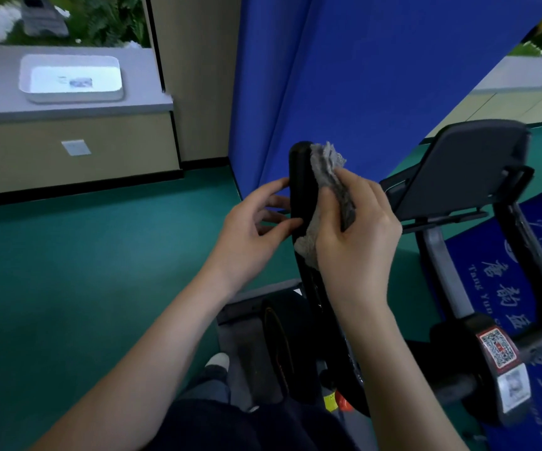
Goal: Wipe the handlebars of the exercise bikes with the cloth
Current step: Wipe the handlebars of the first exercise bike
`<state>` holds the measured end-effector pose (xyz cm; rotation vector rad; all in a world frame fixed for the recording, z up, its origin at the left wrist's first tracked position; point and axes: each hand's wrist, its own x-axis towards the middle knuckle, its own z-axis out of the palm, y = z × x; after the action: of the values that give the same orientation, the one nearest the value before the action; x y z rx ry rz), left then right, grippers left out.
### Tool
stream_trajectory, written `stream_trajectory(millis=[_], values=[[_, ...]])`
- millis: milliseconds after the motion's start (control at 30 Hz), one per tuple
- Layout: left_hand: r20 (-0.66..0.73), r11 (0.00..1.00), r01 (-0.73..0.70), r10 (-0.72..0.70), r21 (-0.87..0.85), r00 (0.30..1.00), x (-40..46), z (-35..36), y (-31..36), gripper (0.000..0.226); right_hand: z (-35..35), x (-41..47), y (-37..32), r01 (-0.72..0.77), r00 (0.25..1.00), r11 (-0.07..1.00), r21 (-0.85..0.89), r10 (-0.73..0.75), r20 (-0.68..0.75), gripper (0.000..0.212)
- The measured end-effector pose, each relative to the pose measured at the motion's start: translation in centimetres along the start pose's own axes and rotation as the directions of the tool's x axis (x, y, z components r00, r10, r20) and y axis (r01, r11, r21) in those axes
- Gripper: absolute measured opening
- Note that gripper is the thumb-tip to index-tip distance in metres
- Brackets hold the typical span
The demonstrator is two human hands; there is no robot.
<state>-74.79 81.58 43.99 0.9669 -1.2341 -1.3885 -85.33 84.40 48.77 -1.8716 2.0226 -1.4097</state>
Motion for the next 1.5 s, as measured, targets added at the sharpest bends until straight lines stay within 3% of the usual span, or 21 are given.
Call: stream_trajectory(millis=[133, 367, 500, 633, 833, 1000, 1267, 1500], values=[[-0.004, 1.0, 0.007, -0.007, -0.01, 1.0, -0.1, 0.0, -0.1, 0.052, 0.7, 2.5, -1.0, -0.043, 0.998, 0.998, -0.051, 0.045, 0.033, 0.027], [0.011, 1.0, -0.006, 0.006, -0.016, 1.0, 0.0, -0.3, -0.3, 0.054, 0.7, 4.0, -0.2, -0.094, 0.938, 0.963, -0.254, 0.171, 0.303, 0.025], [0.018, 1.0, -0.017, 0.017, -0.01, 1.0, -0.1, -0.4, -0.3, 0.052, 0.3, 2.0, 0.3, -0.129, 0.925, 0.971, -0.201, 0.19, 0.328, 0.029], [0.026, 1.0, -0.021, 0.021, -0.007, 0.999, -0.1, -0.4, -0.2, 0.051, -0.1, 0.3, 1.1, -0.15, 0.939, 0.983, -0.11, 0.176, 0.295, 0.031], [0.037, 0.999, -0.031, 0.032, -0.034, 0.999, 0.0, -0.5, -0.3, 0.052, 0.3, 0.2, 1.1, -0.207, 0.978, 0.975, 0.085, 0.203, 0.056, 0.022], [0.03, 0.999, -0.033, 0.034, -0.036, 0.999, -0.1, -0.7, -0.6, 0.053, 1.1, -0.4, 1.4, -0.21, 0.974, 0.961, 0.182, 0.222, -0.048, 0.018], [0.028, 0.998, -0.017, 0.019, -0.065, 0.999, 0.0, -0.7, -1.0, 0.051, 1.2, -0.3, 1.5, 0.02, 0.986, 0.99, 0.14, 0.004, -0.166, 0.014], [0.017, 0.999, -0.012, 0.012, -0.047, 1.0, 0.1, -0.7, -1.5, 0.047, -0.2, 2.4, 1.7, 0.251, 0.956, 0.965, 0.08, -0.26, 0.139, 0.014]])
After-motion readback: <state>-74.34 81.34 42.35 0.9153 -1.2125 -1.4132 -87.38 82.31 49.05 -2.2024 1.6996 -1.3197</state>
